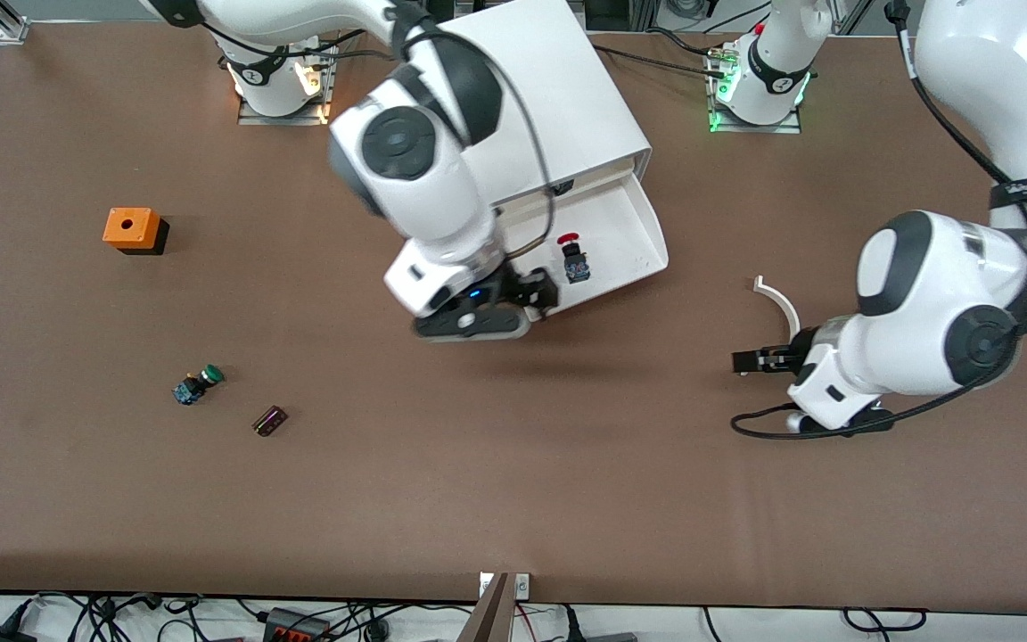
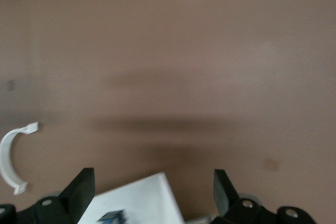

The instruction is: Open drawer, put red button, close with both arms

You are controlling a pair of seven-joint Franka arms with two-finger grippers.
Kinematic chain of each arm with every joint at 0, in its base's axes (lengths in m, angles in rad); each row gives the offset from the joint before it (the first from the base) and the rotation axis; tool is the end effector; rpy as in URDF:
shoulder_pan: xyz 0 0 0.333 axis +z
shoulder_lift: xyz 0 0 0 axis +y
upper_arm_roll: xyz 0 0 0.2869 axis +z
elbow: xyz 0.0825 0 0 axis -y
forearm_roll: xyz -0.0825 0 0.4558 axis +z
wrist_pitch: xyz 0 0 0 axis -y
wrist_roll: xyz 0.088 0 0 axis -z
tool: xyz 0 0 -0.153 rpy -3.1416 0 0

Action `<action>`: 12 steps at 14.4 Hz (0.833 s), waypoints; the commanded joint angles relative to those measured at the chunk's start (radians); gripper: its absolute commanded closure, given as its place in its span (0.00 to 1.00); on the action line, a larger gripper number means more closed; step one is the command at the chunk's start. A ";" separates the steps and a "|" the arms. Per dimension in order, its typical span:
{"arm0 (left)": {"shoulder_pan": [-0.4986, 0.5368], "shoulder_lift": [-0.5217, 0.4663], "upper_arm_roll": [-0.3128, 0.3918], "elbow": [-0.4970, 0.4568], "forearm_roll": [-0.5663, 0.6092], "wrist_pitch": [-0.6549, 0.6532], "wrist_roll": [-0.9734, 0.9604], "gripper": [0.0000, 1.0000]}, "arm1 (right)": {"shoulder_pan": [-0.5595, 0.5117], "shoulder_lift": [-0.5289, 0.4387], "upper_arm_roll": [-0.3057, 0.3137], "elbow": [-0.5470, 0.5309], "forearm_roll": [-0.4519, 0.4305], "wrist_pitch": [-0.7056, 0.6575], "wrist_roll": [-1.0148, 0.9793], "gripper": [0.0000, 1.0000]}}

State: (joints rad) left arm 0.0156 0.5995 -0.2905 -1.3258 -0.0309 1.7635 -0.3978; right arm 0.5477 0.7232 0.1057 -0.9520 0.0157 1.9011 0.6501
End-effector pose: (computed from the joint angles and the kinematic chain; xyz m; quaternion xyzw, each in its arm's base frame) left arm 0.7278 -0.1786 0.2934 0.9894 0.0833 -0.0970 0.0693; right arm 0.6766 0.4867 0.4009 -0.9924 0.0171 -0.0662 0.1019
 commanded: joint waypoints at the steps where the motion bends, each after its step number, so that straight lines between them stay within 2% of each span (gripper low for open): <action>1: 0.009 -0.078 -0.062 -0.177 0.019 0.163 -0.139 0.00 | -0.113 -0.022 -0.015 -0.008 -0.020 -0.109 -0.090 0.00; 3: 0.007 -0.093 -0.091 -0.281 0.020 0.301 -0.313 0.00 | -0.240 -0.033 -0.015 -0.008 -0.014 -0.148 -0.240 0.00; 5: 0.003 -0.092 -0.136 -0.325 0.025 0.358 -0.389 0.00 | -0.311 -0.050 -0.021 -0.010 -0.019 -0.190 -0.393 0.00; 9: -0.075 -0.092 -0.145 -0.381 0.028 0.353 -0.472 0.00 | -0.422 -0.091 -0.021 -0.010 -0.023 -0.315 -0.411 0.00; 12: -0.123 -0.090 -0.145 -0.411 0.028 0.350 -0.486 0.00 | -0.472 -0.108 -0.023 -0.011 -0.025 -0.355 -0.417 0.00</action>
State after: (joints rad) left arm -0.0939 0.5466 -0.4340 -1.6792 -0.0309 2.1010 -0.8550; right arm 0.1081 0.6370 0.0686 -0.9513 0.0012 1.5758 0.2432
